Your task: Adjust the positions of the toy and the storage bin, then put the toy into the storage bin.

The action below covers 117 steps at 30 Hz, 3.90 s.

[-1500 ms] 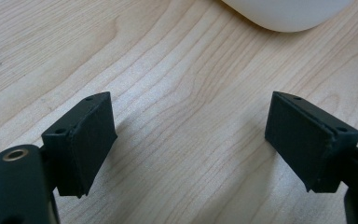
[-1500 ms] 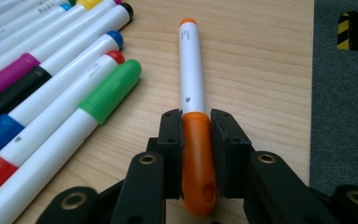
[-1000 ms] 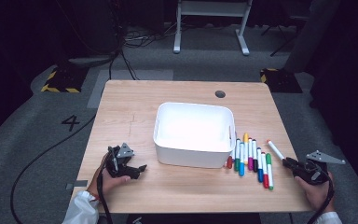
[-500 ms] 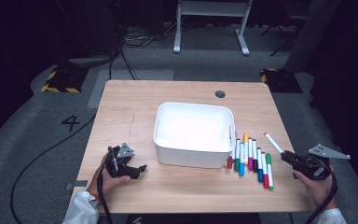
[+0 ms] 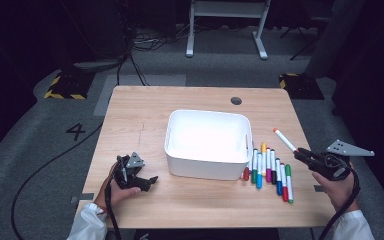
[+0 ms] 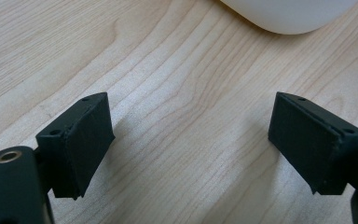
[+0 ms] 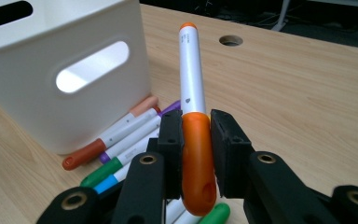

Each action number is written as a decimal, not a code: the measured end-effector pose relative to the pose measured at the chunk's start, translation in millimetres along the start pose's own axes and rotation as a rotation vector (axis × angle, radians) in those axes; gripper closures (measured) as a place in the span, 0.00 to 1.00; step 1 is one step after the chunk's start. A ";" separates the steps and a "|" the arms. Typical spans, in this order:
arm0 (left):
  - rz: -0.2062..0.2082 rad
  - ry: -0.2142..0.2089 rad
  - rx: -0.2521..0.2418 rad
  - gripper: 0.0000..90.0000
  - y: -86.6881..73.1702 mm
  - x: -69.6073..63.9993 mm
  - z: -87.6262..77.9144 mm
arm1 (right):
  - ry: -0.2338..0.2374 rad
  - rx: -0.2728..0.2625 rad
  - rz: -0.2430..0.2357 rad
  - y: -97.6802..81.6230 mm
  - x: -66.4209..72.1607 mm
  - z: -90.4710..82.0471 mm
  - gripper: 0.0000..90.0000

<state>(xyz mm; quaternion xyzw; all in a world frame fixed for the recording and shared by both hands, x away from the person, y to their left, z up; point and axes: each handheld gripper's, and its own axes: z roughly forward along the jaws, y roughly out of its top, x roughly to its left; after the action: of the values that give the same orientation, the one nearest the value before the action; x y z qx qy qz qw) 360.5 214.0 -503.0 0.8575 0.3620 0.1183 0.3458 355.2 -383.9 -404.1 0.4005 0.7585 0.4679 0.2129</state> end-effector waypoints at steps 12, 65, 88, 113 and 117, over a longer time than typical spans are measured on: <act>0.017 0.018 -0.003 0.15 0.8 1.1 -0.1 | 0.098 -0.026 -0.086 45.2 24.5 17.8 0.83; 0.013 0.008 0.001 0.15 1.1 1.1 0.2 | 0.376 0.245 -0.382 120.9 131.9 149.4 0.83; 0.015 0.007 0.001 0.15 1.1 1.3 0.2 | 0.474 0.416 -0.530 107.2 151.9 149.7 0.83; 0.016 0.007 0.001 0.15 1.2 1.3 0.2 | 0.212 0.134 -0.366 109.5 108.6 71.3 0.39; 0.016 0.007 0.001 0.15 1.2 1.3 0.2 | 0.150 0.116 -0.337 97.1 92.3 46.4 0.35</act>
<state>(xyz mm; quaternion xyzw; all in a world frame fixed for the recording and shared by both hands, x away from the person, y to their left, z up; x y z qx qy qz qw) 362.2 214.2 -502.4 0.8601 0.3565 0.1239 0.3432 372.8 -261.0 -335.7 0.2435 0.8542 0.4097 0.2080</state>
